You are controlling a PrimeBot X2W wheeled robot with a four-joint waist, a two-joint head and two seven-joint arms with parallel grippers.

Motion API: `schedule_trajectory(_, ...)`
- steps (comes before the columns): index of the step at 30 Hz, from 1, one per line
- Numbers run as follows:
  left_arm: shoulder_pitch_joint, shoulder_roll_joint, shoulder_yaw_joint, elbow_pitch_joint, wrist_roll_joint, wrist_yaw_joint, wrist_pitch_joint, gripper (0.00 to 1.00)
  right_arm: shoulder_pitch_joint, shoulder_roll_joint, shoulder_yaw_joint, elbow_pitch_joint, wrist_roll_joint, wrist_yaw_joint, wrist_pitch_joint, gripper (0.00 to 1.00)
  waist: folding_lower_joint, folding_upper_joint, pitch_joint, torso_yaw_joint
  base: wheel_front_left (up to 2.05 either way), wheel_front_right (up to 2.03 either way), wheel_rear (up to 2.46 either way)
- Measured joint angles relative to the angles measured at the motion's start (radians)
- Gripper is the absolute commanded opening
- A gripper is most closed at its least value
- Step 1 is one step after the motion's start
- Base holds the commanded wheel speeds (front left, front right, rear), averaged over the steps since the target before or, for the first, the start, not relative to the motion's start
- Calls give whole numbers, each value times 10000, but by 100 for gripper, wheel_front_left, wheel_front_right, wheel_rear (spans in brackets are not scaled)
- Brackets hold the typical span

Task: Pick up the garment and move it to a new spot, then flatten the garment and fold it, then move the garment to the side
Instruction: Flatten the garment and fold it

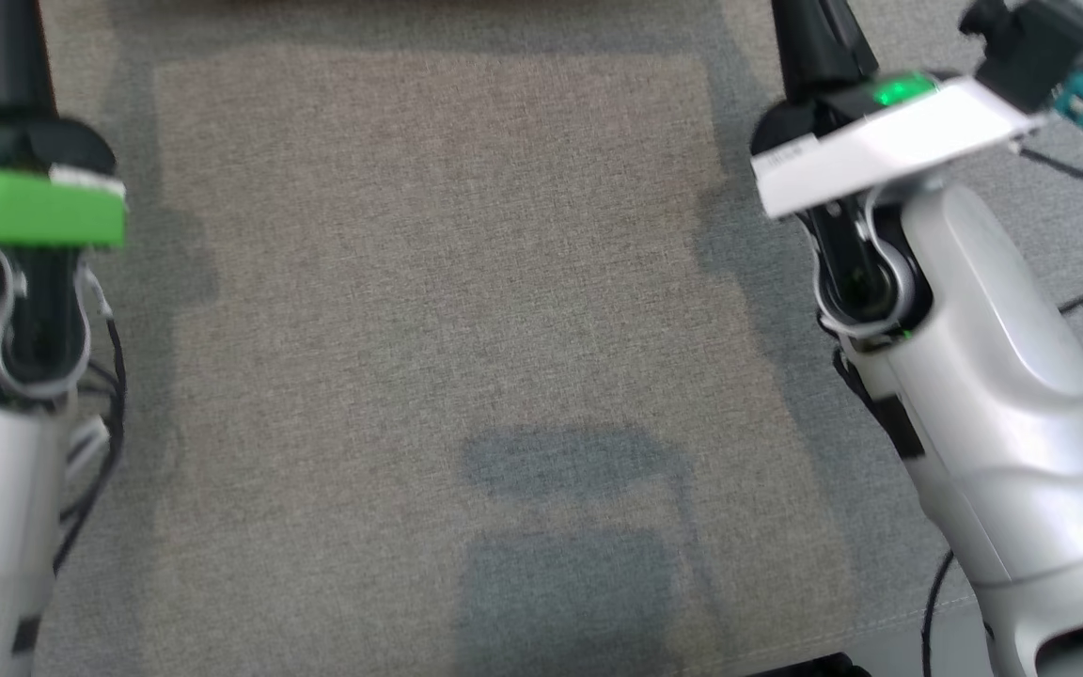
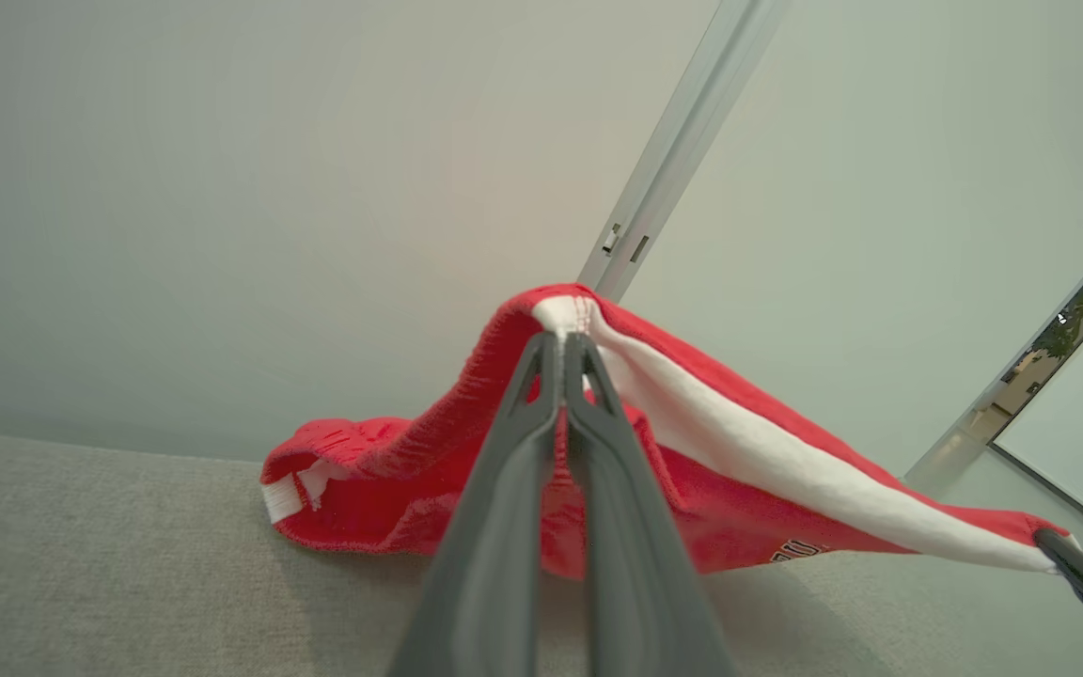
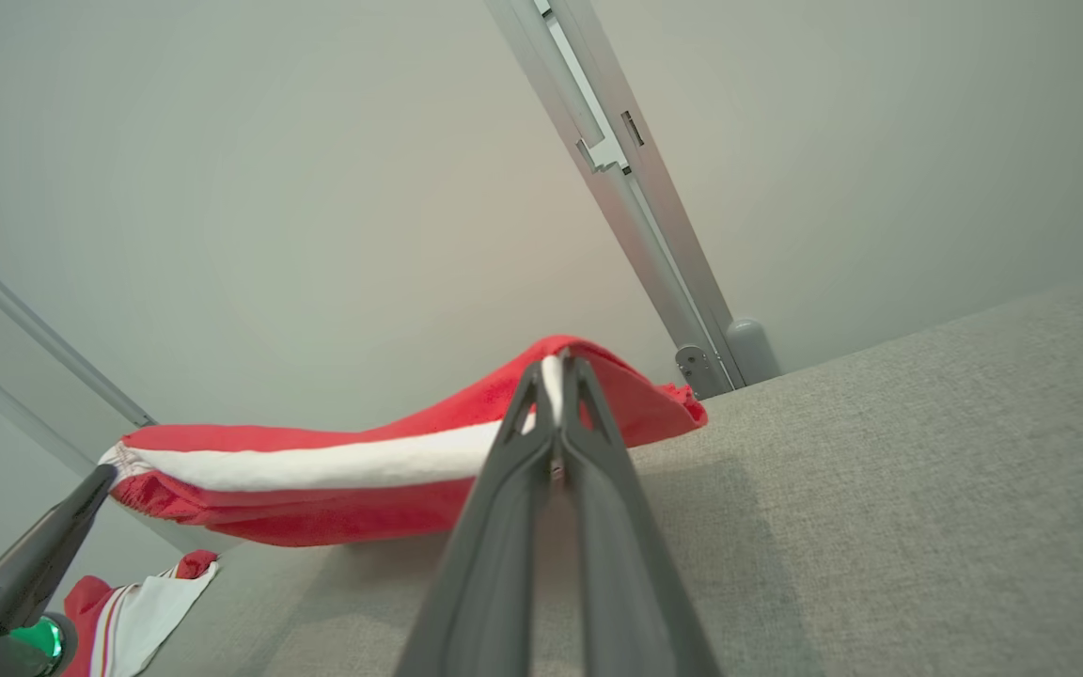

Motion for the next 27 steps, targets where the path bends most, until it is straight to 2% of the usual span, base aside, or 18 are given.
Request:
schedule_trajectory(4, 1563, 144, -44, -1058, 38, -2, -174, 0, 1289, -316, -236, -863, 82, -2, -4, 0, 0, 0, -344, 85, 0, 0, 0)
schedule_trajectory(8, 3171, 23, 130, -1962, 278, 0, -267, 0, 2563, -616, -257, -1829, 247, 0, -4, 0, 0, 0, -761, 164, 0, 0, 0)
schedule_trajectory(14, 5738, -899, 832, -3141, 957, 13, -311, 0, 4799, -894, -318, -2926, 349, 0, -4, 0, -1, 0, -1511, 199, 0, 0, 0)
schedule_trajectory(20, 7953, -1848, 1127, -4109, 1613, 10, -313, 0, 6706, -1104, -575, -3751, 207, 0, 148, 0, -1, 0, -2395, 90, 0, 0, 0)
schedule_trajectory(27, 9773, -2370, 1304, -5221, 2159, 2, -313, 0, 8424, -1062, -1317, -5317, -247, 0, 968, 0, -1, 0, -3250, -263, 0, 0, 0)
